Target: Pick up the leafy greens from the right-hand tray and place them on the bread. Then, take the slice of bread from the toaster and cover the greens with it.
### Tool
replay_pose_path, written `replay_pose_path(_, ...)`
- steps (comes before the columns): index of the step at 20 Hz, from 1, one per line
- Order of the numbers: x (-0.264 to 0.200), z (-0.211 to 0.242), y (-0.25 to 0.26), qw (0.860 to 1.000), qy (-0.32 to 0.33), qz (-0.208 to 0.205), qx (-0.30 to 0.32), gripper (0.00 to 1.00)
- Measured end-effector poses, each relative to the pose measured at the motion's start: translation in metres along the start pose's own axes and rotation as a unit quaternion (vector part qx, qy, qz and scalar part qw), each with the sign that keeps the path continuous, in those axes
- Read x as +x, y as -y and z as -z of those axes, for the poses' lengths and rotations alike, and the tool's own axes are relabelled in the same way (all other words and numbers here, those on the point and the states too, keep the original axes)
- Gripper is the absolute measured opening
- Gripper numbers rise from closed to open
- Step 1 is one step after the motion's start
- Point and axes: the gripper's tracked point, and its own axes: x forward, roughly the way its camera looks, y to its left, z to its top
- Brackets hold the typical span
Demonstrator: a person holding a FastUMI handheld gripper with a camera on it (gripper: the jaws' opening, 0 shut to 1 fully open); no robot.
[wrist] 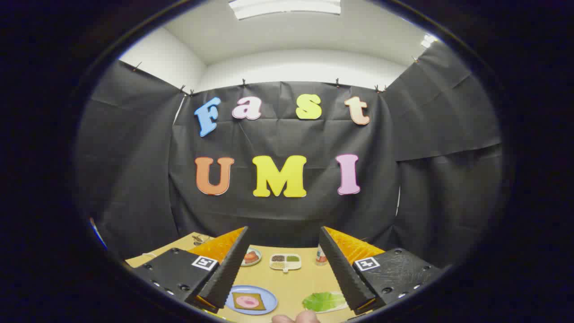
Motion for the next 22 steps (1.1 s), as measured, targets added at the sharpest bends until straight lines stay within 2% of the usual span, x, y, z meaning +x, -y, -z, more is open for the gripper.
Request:
replay_pose_path(5,0.006,0.005,0.008,1.0,-0.008,-0.013,0.001,0.95)
replay_pose_path(22,0.005,0.006,0.049,1.0,-0.02,0.002,0.016,0.95)
